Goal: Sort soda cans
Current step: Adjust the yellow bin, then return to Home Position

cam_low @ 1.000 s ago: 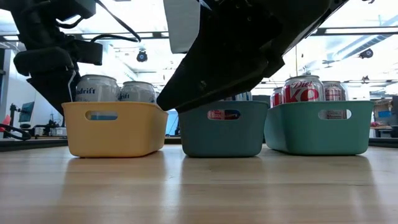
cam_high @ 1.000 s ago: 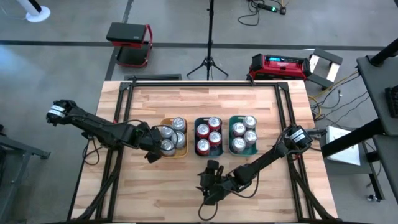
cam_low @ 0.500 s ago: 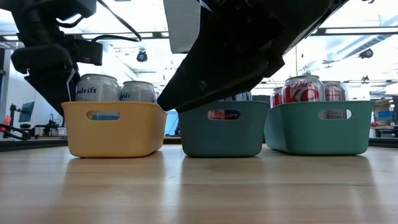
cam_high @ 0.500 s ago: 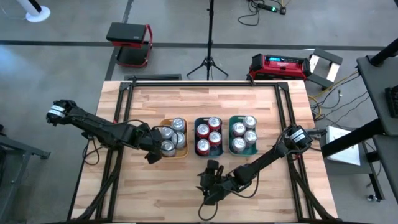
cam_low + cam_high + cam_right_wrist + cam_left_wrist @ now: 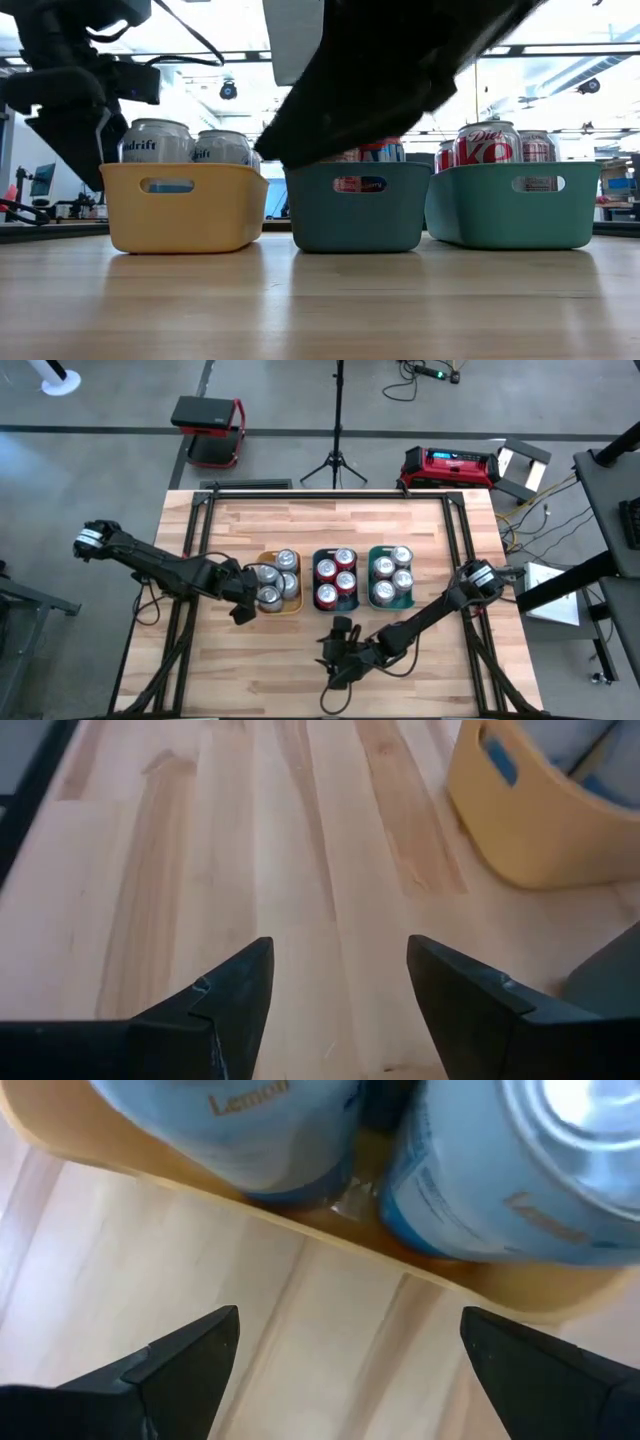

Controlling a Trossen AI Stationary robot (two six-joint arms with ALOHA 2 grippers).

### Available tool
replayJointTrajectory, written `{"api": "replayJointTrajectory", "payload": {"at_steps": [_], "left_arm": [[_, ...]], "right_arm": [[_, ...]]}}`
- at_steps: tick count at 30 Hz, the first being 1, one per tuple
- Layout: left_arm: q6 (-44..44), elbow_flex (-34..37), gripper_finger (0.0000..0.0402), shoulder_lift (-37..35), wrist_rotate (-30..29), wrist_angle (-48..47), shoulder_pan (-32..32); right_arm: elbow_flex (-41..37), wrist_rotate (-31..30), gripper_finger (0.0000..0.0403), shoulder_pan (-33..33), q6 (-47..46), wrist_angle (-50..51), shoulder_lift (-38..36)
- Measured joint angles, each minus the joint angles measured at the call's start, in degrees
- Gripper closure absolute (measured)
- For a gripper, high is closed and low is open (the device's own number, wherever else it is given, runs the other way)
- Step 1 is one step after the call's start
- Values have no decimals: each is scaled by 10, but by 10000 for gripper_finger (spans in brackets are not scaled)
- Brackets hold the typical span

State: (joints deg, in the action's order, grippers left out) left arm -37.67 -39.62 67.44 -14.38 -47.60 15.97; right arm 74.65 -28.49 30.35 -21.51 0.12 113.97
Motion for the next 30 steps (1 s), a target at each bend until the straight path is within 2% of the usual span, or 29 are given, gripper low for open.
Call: {"api": "replayJointTrajectory", "payload": {"at_steps": [4,11,18,20,22,24,26,28,30], "left_arm": [[3,0,36,-28,17,-11,0],[-5,0,36,-92,20,-96,0],[-5,0,36,-150,36,-119,0],[-63,-1,36,-161,67,-120,-1],[-78,-5,36,-173,72,-126,-1],[-63,-23,36,-188,48,-123,0],[-31,-48,36,-207,-6,-123,0],[14,-80,36,-228,-67,-108,1],[77,-106,36,-251,-97,-76,2]], "right_arm": [[0,0,173,1,27,-4,-25],[0,-4,166,1,78,-17,-60],[1,-107,165,0,126,-25,-63],[8,-133,165,-1,123,-24,-63],[21,-139,166,-1,121,-23,-66],[39,-126,168,0,160,-23,-75],[59,-95,171,2,218,-26,-87],[76,-65,175,1,266,-26,-99],[92,-31,179,-8,301,-30,-106]]}}
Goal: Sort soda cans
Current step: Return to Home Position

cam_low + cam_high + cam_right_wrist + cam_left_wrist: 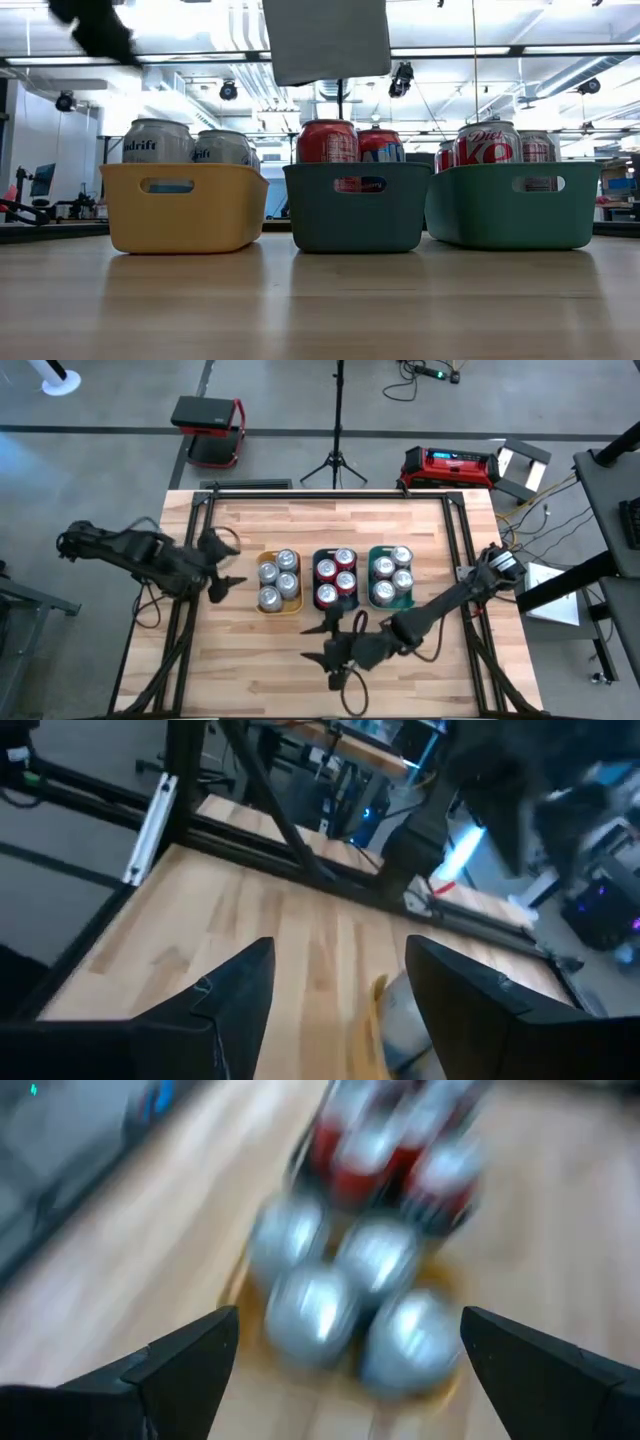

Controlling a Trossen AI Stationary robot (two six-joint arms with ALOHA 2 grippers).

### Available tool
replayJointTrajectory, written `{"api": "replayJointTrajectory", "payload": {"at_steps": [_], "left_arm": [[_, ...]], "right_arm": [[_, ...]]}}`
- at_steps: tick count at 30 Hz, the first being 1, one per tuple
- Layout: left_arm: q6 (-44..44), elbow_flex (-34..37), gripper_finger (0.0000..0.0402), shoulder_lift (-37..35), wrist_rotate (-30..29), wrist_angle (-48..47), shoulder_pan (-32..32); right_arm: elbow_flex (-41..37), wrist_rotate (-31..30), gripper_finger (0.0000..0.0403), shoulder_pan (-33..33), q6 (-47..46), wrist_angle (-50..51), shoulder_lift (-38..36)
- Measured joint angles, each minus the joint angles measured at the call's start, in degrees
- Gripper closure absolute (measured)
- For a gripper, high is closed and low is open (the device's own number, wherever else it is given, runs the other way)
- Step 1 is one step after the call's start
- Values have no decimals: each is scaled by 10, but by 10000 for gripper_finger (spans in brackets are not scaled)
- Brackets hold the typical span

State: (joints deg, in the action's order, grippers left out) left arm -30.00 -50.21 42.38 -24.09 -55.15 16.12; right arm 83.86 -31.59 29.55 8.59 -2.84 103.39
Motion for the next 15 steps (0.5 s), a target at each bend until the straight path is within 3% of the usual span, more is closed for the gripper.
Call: {"api": "replayJointTrajectory", "payload": {"at_steps": [3,7,12,15], "left_arm": [[94,-21,36,-38,-3,90,0],[167,-12,36,-87,13,178,1],[214,60,36,-146,11,289,1],[249,104,36,-179,8,378,0]], "right_arm": [[10,34,186,-24,27,1,-3],[-7,35,196,-61,-9,3,1],[-23,40,209,-101,-98,10,43],[4,52,217,-116,-116,38,70]]}}
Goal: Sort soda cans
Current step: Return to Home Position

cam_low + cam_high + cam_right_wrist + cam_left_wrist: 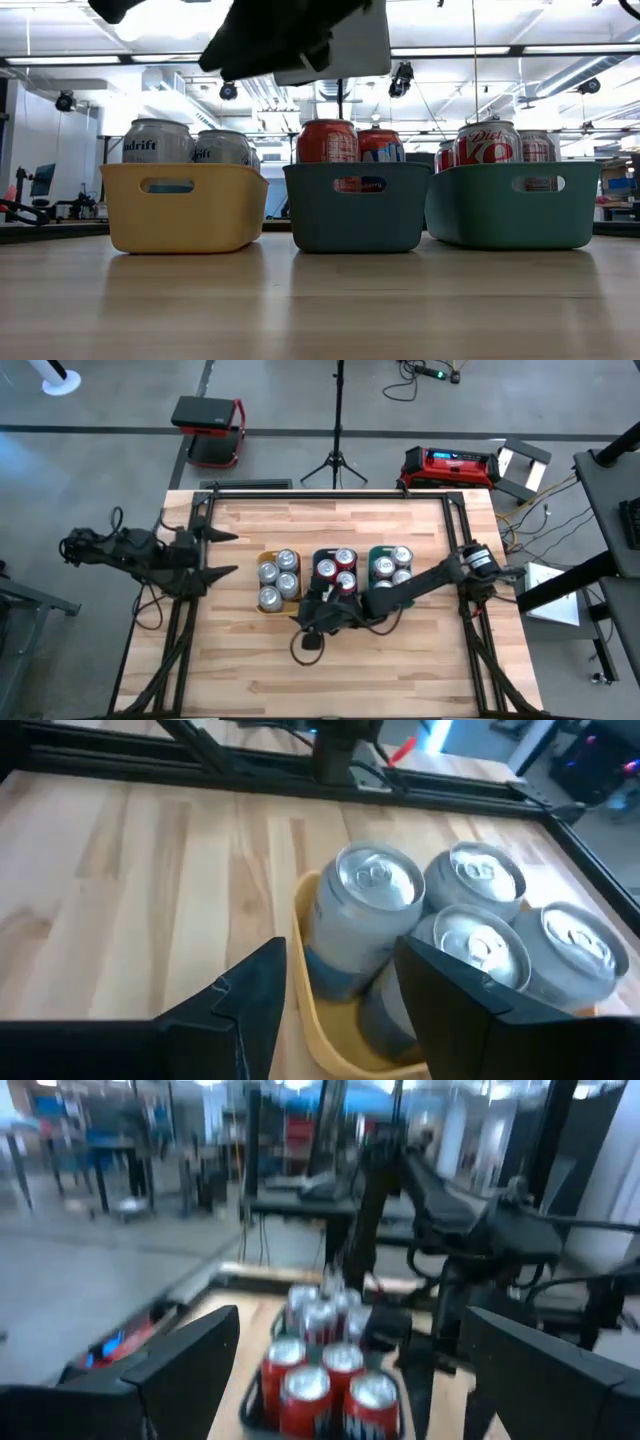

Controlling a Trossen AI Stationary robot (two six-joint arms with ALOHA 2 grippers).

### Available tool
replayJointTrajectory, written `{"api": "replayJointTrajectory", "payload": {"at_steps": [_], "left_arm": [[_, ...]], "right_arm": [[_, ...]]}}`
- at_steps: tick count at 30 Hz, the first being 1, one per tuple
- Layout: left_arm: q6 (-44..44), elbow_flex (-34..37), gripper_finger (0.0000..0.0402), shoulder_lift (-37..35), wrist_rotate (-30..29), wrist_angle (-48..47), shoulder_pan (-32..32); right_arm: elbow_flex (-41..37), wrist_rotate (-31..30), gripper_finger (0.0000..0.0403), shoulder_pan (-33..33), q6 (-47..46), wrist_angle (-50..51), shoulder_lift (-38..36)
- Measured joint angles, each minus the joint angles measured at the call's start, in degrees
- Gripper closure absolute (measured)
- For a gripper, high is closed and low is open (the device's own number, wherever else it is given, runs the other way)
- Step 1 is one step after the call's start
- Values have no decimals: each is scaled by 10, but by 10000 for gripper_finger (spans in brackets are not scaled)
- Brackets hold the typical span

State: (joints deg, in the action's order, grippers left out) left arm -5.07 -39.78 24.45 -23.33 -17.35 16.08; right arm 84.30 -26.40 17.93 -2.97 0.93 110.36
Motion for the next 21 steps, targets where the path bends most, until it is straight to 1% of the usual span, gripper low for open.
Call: {"api": "replayJointTrajectory", "payload": {"at_steps": [2,5,7,10,13,15,16,18,21], "left_arm": [[12,15,36,-18,0,28,0],[23,27,36,-46,0,28,0],[24,42,36,-66,0,27,0],[19,68,36,-91,0,27,0],[9,95,36,-114,-1,28,0],[6,110,36,-128,-1,30,0],[5,121,36,-134,-2,37,0],[5,141,36,-145,-2,54,0],[7,170,36,-153,-2,70,0]], "right_arm": [[24,16,223,-7,7,24,3],[46,56,233,-17,43,21,-7],[48,70,240,-24,75,22,-21],[41,72,252,-42,111,37,-50],[26,71,266,-64,118,62,-84],[4,75,276,-77,120,67,-111],[-11,88,281,-83,128,63,-126],[-52,132,290,-97,143,57,-164],[-135,188,303,-120,141,6,-230]]}}
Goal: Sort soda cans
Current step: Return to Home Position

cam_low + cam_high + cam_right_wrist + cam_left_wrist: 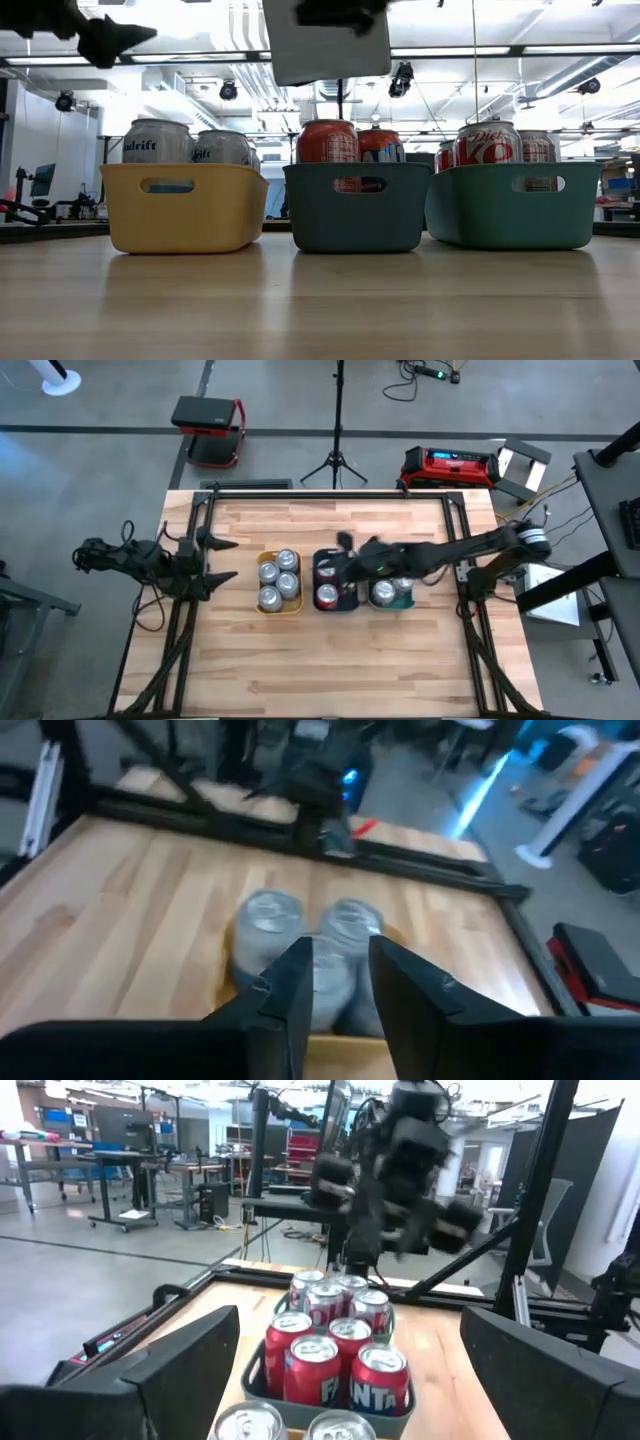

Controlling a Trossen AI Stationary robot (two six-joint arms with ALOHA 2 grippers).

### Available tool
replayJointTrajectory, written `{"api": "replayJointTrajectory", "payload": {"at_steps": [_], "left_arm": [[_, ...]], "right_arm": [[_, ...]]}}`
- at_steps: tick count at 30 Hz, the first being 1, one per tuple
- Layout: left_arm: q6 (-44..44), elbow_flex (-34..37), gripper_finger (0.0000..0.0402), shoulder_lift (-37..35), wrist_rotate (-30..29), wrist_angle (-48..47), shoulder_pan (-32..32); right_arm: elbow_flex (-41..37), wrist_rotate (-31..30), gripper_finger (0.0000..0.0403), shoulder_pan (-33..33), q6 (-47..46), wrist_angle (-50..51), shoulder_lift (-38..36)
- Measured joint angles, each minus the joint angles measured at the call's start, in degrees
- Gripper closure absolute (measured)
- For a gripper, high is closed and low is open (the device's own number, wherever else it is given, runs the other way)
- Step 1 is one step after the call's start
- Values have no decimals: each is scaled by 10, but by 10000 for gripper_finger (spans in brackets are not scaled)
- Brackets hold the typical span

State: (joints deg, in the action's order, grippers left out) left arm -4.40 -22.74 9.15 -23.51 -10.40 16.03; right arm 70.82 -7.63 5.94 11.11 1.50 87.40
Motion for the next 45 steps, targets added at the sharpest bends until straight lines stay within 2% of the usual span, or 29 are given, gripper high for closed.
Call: {"api": "replayJointTrajectory", "payload": {"at_steps": [4,9,15,19,24,27,34,36,39,43,45], "left_arm": [[0,27,36,-8,-19,15,0],[-2,54,36,-13,-72,23,0],[-5,80,36,-13,-74,39,0],[-4,87,36,-12,-74,49,0],[10,87,36,-13,-74,49,0],[16,87,36,-13,-75,54,0],[22,87,36,-13,-75,58,0],[20,87,36,-13,-75,58,0],[19,87,36,-13,-75,57,0],[24,87,36,-12,-75,52,0],[24,86,36,-8,-75,53,0]], "right_arm": [[-125,0,320,-24,-2,-65,-109],[-255,1,339,-51,-30,-69,-272],[-381,-30,353,-57,-55,-89,-444],[-456,-45,355,-57,-61,-131,-530],[-524,-44,355,-57,-72,-141,-598],[-562,-15,360,-61,-84,-171,-631],[-617,32,374,-85,-98,-154,-742],[-616,33,376,-87,-96,-121,-788],[-596,34,375,-87,-102,-21,-864],[-577,37,375,-86,-126,37,-867],[-584,41,375,-86,-121,27,-851]]}}
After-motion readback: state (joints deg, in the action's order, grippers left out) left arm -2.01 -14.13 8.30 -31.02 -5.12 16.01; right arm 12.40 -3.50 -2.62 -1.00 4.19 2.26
